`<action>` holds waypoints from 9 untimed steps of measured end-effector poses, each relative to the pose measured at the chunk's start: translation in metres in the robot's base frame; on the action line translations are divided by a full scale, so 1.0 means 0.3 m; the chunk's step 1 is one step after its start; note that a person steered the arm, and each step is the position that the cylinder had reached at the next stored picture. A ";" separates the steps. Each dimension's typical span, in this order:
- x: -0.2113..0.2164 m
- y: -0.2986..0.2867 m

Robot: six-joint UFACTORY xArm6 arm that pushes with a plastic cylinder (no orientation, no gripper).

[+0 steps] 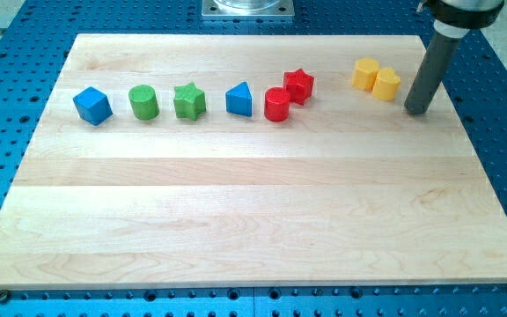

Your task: Put the green star diagonally top right to the red star

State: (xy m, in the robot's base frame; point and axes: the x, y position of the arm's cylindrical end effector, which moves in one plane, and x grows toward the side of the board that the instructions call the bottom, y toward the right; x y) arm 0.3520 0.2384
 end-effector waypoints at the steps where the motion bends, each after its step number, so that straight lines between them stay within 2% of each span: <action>1: -0.080 -0.131; 2: -0.191 -0.201; 3: -0.234 -0.236; 4: -0.080 -0.218; 5: 0.186 -0.329; 6: 0.274 -0.871; 7: 0.150 -1.128; 9: 0.074 -1.204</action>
State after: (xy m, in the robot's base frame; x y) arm 0.3742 -0.1227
